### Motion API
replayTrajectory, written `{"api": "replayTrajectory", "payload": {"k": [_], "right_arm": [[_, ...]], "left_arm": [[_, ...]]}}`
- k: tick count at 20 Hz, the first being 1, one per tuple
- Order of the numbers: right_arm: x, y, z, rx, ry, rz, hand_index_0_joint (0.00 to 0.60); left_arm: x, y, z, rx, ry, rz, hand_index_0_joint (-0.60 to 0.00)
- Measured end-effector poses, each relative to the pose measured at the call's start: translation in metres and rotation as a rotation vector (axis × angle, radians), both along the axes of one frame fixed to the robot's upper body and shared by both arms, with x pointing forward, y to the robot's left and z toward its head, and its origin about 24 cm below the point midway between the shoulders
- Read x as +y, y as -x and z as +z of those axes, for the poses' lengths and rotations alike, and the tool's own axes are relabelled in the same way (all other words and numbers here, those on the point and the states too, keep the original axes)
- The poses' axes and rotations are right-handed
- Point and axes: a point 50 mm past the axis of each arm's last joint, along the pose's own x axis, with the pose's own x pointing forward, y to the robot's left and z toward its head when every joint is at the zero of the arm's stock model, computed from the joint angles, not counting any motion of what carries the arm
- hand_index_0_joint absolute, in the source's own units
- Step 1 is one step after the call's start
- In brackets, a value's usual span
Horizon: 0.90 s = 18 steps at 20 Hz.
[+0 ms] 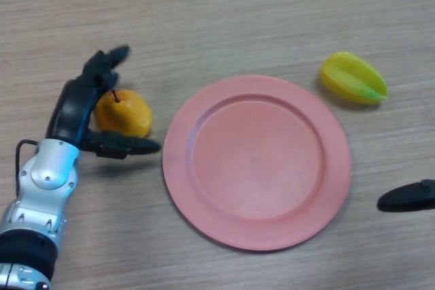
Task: Pick up the yellow pear and place it on the plate
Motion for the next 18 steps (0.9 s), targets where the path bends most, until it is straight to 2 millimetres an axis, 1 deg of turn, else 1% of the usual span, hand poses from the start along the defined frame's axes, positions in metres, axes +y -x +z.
{"api": "replayTrajectory", "payload": {"k": [1,2,3,4,5,6,7,8,9,10,11,12,13,14,15,16,17,18], "right_arm": [[-0.001,0.002,0.001,-0.01,-0.013,-0.005,0.05],[-0.001,0.002,0.002,-0.016,-0.028,-0.004,0.15],[-0.001,0.003,0.003,-0.019,-0.029,0.001,0.299],[-0.001,0.003,0.002,-0.014,-0.019,0.0,0.399],[-0.003,0.004,0.002,-0.01,0.0,-0.012,0.449],[-0.004,0.004,0.003,-0.013,0.001,-0.024,0.35],[-0.004,0.004,0.003,-0.017,-0.004,-0.035,0.396],[-0.004,0.004,0.003,-0.019,-0.014,-0.032,0.496],[-0.003,0.003,0.004,-0.021,-0.02,-0.021,0.545],[-0.003,0.003,0.005,-0.02,-0.016,-0.015,0.446],[-0.002,0.004,0.005,-0.02,-0.018,-0.013,0.395],[-0.002,0.004,0.005,-0.018,-0.018,-0.01,0.495],[-0.003,0.004,0.003,-0.009,-0.006,-0.022,0.59],[-0.003,0.004,0.002,-0.007,-0.012,-0.032,0.6],[-0.003,0.005,0.002,-0.005,-0.022,-0.032,0.501],[-0.002,0.005,0.002,-0.002,-0.015,-0.025,0.4],[-0.001,0.005,0.002,0.0,-0.014,-0.021,0.251],[-0.002,0.005,0.001,0.003,-0.01,-0.027,0.15]], "left_arm": [[-0.003,-0.001,0.0,-0.01,-0.032,0.01,-0.6],[-0.004,-0.001,0.0,-0.016,-0.036,0.007,-0.6],[-0.006,-0.001,0.0,-0.019,-0.037,0.001,-0.6],[-0.006,-0.001,0.0,-0.019,-0.037,0.0,-0.6],[-0.006,0.0,0.002,-0.028,-0.037,-0.001,-0.6],[-0.007,0.0,0.004,-0.041,-0.037,-0.004,-0.6],[-0.008,0.0,0.007,-0.058,-0.038,-0.007,-0.6],[-0.008,0.001,0.01,-0.074,-0.04,-0.011,-0.6],[-0.01,0.002,0.017,-0.106,-0.078,-0.022,-0.6],[-0.011,0.002,0.022,-0.128,-0.081,-0.027,-0.6],[-0.01,0.002,0.028,-0.153,-0.084,-0.026,-0.6],[-0.01,0.003,0.031,-0.17,-0.089,-0.027,-0.6],[-0.011,0.008,0.044,-0.223,-0.089,-0.03,-0.6],[-0.013,0.012,0.055,-0.266,-0.046,-0.042,-0.6],[-0.018,0.016,0.073,-0.345,-0.024,-0.068,-0.6],[-0.02,0.018,0.08,-0.381,-0.024,-0.079,-0.6],[-0.021,0.02,0.081,-0.384,-0.016,-0.08,-0.6],[-0.024,0.023,0.079,-0.349,0.016,-0.08,-0.6]]}}
